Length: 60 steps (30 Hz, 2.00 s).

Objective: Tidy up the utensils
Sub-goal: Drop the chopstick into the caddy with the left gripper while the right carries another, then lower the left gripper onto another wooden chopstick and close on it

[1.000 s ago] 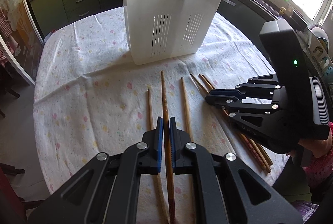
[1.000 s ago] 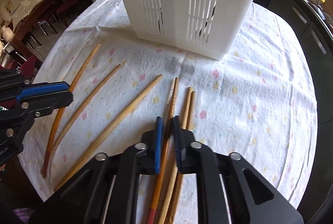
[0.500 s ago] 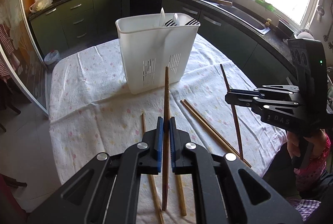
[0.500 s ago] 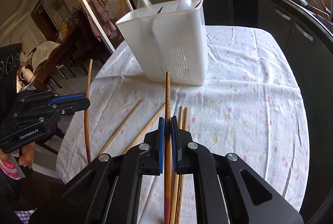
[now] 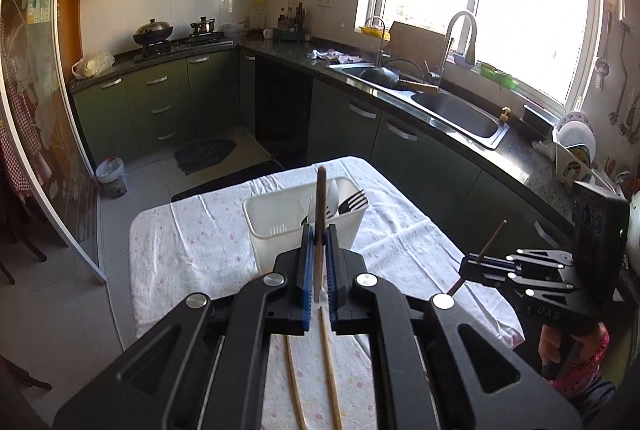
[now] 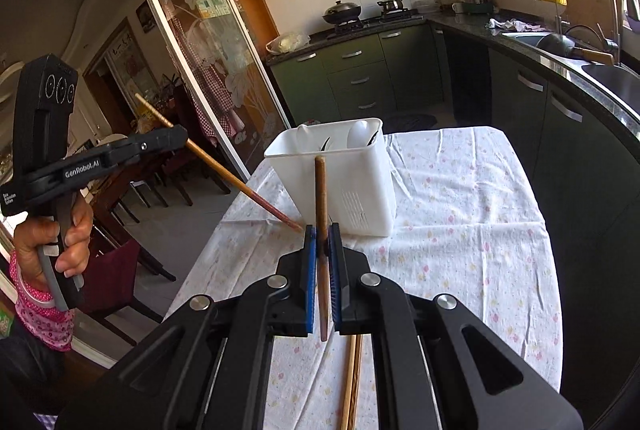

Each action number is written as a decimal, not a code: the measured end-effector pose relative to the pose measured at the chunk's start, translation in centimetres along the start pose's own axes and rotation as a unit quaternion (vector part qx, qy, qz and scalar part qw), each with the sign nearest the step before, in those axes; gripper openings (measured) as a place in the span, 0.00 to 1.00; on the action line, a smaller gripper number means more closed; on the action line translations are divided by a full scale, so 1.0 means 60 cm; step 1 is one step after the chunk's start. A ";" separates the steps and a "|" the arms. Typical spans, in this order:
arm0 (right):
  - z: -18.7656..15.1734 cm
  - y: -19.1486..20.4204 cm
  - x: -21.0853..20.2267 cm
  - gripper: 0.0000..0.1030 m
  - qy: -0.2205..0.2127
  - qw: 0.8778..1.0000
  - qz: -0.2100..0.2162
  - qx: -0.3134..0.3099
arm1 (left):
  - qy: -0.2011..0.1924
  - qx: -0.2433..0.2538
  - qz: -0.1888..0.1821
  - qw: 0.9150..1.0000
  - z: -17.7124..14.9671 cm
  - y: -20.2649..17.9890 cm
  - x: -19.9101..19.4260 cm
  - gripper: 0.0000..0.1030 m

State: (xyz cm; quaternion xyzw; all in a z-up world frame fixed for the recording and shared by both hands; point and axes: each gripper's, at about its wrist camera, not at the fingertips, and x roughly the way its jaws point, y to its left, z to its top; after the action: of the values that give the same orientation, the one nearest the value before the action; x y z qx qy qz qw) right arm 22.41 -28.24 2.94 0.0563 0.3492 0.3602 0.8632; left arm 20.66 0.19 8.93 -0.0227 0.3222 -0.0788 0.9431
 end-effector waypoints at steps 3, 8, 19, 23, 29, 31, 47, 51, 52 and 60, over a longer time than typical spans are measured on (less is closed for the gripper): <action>0.005 0.004 -0.006 0.07 -0.005 1.000 0.002 -0.002 | -0.027 0.003 0.008 1.000 0.041 -0.003 -0.018 0.06; 0.008 0.006 -0.016 0.07 -0.008 1.000 0.005 -0.003 | -0.053 0.004 0.023 0.998 0.099 -0.001 -0.030 0.06; 0.012 0.001 -0.037 0.07 -0.019 1.000 -0.004 -0.007 | -0.079 0.011 0.045 0.996 0.156 0.007 0.033 0.06; 0.021 0.001 -0.043 0.07 -0.025 1.000 -0.007 -0.005 | -0.057 0.010 0.051 0.997 0.142 0.016 0.085 0.06; 0.056 0.010 -0.050 0.07 -0.046 0.999 -0.005 -0.007 | 0.005 0.004 0.049 0.999 0.090 0.036 0.167 0.06; 0.079 0.011 -0.053 0.07 -0.060 0.998 -0.002 -0.004 | 0.022 -0.002 0.041 0.999 0.070 0.044 0.182 0.06; 0.283 0.016 0.021 0.07 -0.159 0.986 -0.053 0.006 | 0.053 0.001 0.013 0.999 -0.034 0.061 0.089 0.40; 0.280 -0.009 0.095 0.07 -0.117 0.991 -0.062 0.019 | 0.074 0.000 0.006 0.997 -0.074 0.062 0.085 0.45; 0.275 -0.011 0.110 0.07 -0.108 0.992 -0.065 0.018 | 0.080 -0.001 0.003 0.997 -0.083 0.062 0.085 0.45; 0.221 -0.007 0.155 0.29 -0.076 0.993 -0.087 -0.010 | 0.138 -0.018 -0.015 0.990 -0.147 0.062 0.114 0.52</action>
State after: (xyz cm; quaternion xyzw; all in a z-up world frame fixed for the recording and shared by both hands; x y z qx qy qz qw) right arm 35.81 -20.37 7.53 0.0448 0.2824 0.2820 0.9158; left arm 21.13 2.78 -2.52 -0.0334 0.4500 -0.0900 0.8879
